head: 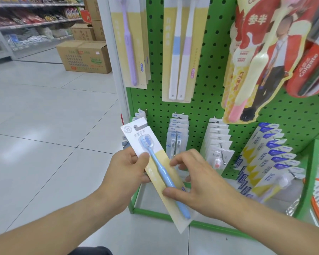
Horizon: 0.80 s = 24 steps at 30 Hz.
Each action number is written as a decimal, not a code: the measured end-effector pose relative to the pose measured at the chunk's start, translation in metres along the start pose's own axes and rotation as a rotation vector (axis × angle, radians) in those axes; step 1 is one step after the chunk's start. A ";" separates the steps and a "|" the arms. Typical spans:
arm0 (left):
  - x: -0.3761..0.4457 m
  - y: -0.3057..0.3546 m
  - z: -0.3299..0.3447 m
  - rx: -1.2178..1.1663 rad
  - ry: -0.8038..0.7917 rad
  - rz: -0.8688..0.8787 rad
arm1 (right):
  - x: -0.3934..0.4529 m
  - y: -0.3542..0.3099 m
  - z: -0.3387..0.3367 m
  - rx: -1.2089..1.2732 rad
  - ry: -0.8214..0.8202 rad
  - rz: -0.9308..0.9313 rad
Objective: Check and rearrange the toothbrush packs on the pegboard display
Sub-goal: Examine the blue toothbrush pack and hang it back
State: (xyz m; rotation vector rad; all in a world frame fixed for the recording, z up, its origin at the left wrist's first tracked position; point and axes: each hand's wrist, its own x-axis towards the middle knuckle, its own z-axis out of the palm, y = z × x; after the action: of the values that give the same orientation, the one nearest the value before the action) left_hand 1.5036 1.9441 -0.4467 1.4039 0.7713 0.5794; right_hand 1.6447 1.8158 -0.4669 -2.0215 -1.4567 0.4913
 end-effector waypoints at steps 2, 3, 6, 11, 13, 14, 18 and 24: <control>0.000 0.001 -0.001 -0.044 -0.002 -0.015 | 0.001 -0.001 -0.002 0.123 -0.022 0.095; 0.000 0.002 -0.001 -0.060 -0.005 -0.021 | 0.001 -0.001 -0.003 0.198 -0.048 0.131; 0.001 0.005 -0.003 -0.086 0.014 -0.004 | -0.001 0.000 -0.006 0.221 -0.144 0.165; 0.001 0.005 -0.004 -0.095 0.003 0.008 | -0.009 0.005 -0.006 0.254 -0.273 0.127; -0.001 0.005 -0.003 -0.066 -0.020 0.044 | -0.012 0.007 -0.006 0.363 -0.333 0.116; -0.002 0.007 -0.003 -0.059 -0.019 0.068 | -0.014 0.007 -0.006 0.423 -0.357 0.111; -0.008 0.019 -0.001 -0.036 0.024 0.190 | -0.013 0.004 -0.006 0.426 -0.232 0.038; -0.016 0.037 -0.004 0.079 0.044 0.299 | 0.010 -0.028 -0.011 0.123 0.229 -0.188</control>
State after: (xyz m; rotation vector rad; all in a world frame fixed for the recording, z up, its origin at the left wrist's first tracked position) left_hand 1.4938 1.9379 -0.4074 1.5972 0.6277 0.8207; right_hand 1.6347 1.8286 -0.4399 -1.7610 -1.4216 0.2549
